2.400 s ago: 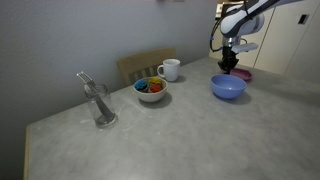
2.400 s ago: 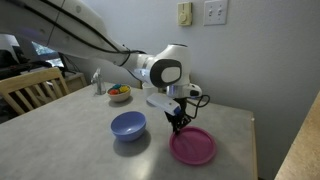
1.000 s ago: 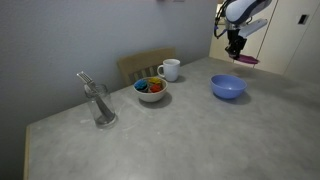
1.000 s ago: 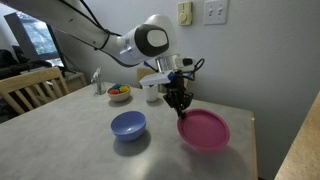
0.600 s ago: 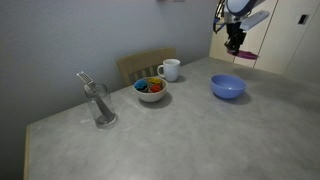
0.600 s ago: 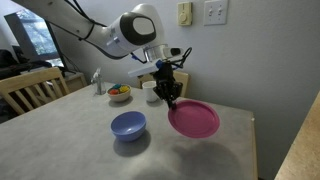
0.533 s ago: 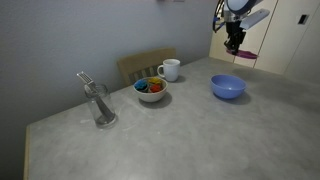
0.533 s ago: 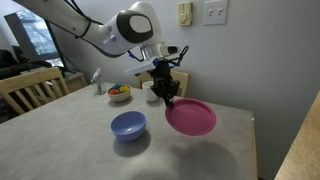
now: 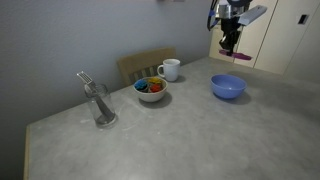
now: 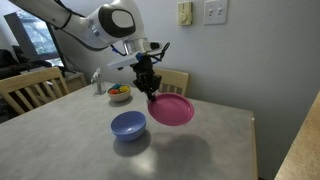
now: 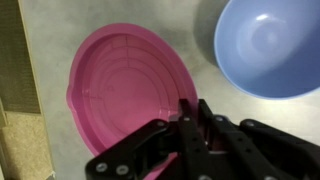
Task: Put the pink plate on the bowl
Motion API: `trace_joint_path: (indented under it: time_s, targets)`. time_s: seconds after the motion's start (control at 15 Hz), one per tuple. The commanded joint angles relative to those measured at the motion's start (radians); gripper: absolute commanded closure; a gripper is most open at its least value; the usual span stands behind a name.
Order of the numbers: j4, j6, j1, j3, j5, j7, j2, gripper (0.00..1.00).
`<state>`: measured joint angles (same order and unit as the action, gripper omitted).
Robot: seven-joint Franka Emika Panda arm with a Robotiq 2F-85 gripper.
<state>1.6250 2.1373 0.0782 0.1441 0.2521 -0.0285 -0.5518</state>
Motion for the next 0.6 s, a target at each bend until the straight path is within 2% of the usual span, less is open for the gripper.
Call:
trace_joint_path:
  time_s: [0.0, 0.53]
  targets:
    - [0.065, -0.007, -0.008, -0.027, -0.002, -0.014, 0.050, 0.97]
    - [0.121, -0.015, -0.062, -0.044, 0.007, 0.044, 0.070, 0.97]
